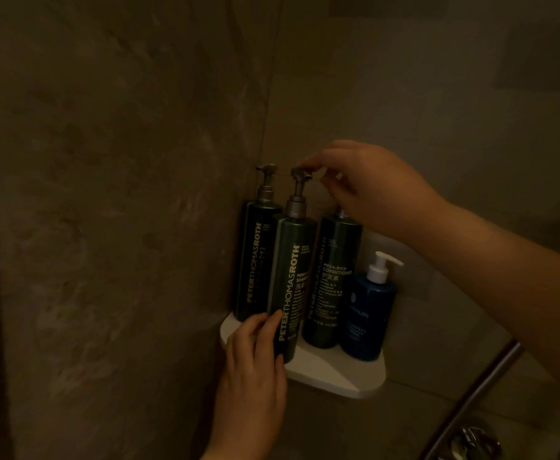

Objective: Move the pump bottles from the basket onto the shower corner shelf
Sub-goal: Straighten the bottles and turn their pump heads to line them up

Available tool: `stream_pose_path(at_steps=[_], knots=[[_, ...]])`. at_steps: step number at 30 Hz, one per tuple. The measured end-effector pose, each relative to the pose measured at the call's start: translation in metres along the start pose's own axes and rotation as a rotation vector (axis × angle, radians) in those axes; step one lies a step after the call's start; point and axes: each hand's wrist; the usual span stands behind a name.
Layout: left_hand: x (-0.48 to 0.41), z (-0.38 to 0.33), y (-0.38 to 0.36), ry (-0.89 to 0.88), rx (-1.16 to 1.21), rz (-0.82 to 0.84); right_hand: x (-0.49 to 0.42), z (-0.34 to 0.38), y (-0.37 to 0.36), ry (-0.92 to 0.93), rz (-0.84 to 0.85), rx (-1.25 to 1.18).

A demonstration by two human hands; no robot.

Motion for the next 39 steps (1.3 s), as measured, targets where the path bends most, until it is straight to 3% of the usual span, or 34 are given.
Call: stream_pose_path(at_steps=[17, 39], knots=[[-0.017, 0.012, -0.02, -0.03, -0.06, 0.234, -0.008, -0.02, -0.011, -0.037, 0.101, 0.079], [-0.03, 0.012, -0.033, 0.012, -0.143, 0.329, -0.025, -0.027, -0.021, -0.074, 0.166, 0.164]])
Point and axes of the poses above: each hand's wrist, its own x-axis away from the middle knuckle, its own y-axis out of the back of the hand, z = x × y, and after that the axes turned 4 degrees about y, right-handed
